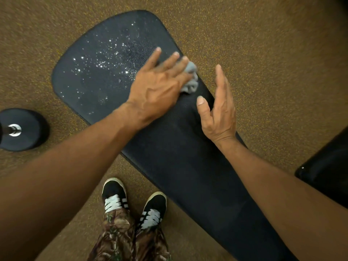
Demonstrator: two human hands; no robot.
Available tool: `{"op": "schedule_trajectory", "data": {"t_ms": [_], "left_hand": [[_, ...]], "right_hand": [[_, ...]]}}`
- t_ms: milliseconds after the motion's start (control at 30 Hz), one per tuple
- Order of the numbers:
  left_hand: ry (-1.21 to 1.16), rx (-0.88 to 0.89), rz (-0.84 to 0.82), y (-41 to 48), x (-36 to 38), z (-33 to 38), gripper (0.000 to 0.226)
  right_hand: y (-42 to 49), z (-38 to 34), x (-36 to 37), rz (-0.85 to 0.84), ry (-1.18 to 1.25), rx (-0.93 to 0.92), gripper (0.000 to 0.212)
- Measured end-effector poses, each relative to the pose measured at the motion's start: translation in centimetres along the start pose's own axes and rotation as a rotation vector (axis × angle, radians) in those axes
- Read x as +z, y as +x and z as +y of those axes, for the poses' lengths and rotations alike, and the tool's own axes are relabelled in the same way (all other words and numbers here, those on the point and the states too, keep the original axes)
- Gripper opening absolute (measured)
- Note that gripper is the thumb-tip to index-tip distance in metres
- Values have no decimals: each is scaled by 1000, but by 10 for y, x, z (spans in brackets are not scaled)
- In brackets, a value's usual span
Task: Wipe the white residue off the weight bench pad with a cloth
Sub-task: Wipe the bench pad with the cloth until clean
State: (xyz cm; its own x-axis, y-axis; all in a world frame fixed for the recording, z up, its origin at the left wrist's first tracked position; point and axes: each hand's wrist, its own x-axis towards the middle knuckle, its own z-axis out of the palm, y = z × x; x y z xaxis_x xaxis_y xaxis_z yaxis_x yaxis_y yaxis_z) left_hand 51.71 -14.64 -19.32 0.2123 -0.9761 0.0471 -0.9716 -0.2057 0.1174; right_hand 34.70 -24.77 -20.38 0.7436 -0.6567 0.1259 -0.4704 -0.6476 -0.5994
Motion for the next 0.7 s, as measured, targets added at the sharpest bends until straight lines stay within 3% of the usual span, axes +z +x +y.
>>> {"op": "schedule_trajectory", "data": {"t_ms": [100, 233, 467, 700], "left_hand": [[-6, -140, -34, 19, -4, -12, 43], [-78, -180, -54, 38, 1, 14, 45], [-47, 118, 27, -6, 6, 3, 48], [-106, -130, -32, 35, 2, 36, 46]], "right_hand": [[0, 0, 1, -1, -6, -7, 77], [1, -1, 0, -11, -3, -8, 77], [1, -2, -1, -6, -11, -12, 78], [1, -1, -1, 2, -6, -22, 82]]}}
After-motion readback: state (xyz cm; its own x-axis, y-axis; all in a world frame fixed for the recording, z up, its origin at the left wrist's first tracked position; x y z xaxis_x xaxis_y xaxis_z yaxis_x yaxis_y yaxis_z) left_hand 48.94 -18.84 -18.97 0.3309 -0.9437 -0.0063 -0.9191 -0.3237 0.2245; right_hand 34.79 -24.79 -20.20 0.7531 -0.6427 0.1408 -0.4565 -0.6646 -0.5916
